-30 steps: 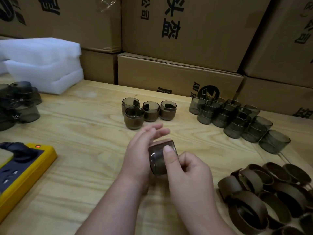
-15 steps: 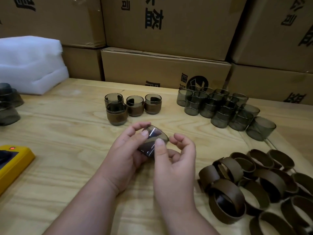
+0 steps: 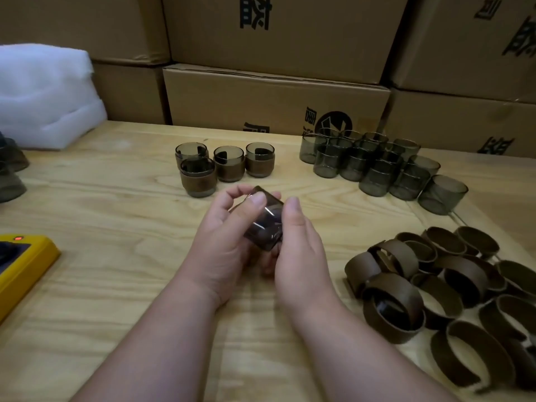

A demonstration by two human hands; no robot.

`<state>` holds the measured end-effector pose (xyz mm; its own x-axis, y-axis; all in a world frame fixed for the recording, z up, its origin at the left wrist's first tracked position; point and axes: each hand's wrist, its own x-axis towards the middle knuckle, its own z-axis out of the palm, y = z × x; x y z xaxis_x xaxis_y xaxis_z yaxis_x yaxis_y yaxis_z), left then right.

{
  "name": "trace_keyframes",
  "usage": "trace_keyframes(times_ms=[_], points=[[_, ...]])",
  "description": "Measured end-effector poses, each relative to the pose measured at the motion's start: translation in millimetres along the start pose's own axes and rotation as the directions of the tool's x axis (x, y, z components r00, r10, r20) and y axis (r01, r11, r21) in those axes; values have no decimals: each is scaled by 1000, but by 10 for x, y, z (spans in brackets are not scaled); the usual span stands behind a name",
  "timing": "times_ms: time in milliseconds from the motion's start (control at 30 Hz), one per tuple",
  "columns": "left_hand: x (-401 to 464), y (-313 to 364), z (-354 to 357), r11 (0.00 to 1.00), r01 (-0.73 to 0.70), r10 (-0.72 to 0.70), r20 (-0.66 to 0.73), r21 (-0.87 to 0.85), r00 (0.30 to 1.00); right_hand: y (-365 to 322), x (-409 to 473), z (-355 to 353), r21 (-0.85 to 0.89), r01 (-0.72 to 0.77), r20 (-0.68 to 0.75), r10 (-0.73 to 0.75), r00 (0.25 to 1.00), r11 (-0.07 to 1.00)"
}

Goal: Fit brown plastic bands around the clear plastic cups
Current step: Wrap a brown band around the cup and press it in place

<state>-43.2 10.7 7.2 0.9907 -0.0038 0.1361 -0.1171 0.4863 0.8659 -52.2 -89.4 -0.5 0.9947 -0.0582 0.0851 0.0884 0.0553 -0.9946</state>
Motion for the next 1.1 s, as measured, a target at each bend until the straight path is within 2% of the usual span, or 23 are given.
trace_keyframes(times_ms=[133,300,467,533,633,700,767,800,867,967,1100], points=[[-37,-1,68,998,-31,30,11,60,999,-38,4,28,-61,68,36,-66,997,996],[-12,-6,71,999,-41,38,-92,-34,995,-46,-17,52,-58,82,18,-81,997,995],[34,-21,21,994,-91,76,-221,-54,972,-31,31,60,-78,73,106,-64,992,994],[45,-15,16,992,-101,78,-268,-73,960,-4,12,74,-99,138,118,-127,985,985],[43,-15,-3,994,-55,24,-308,-91,951,23,-45,83,-182,313,154,-287,945,932],[47,-11,-16,997,-7,-14,-290,-71,957,30,-63,70,-241,436,185,-400,898,867],[45,-4,-14,997,33,-50,-260,-68,964,32,-79,75,-258,471,174,-439,881,843],[50,-4,-9,996,50,-68,-256,-74,964,29,-84,81,-238,453,147,-429,891,859],[60,-9,-2,993,66,-89,-278,-93,956,6,-84,94,-154,326,68,-320,945,933],[78,-27,15,994,47,-79,-337,-101,938,-19,-48,69,-170,141,-15,-146,989,975],[93,-28,23,997,44,-65,-401,-61,914,4,-19,78,-166,108,-50,-118,992,980]])
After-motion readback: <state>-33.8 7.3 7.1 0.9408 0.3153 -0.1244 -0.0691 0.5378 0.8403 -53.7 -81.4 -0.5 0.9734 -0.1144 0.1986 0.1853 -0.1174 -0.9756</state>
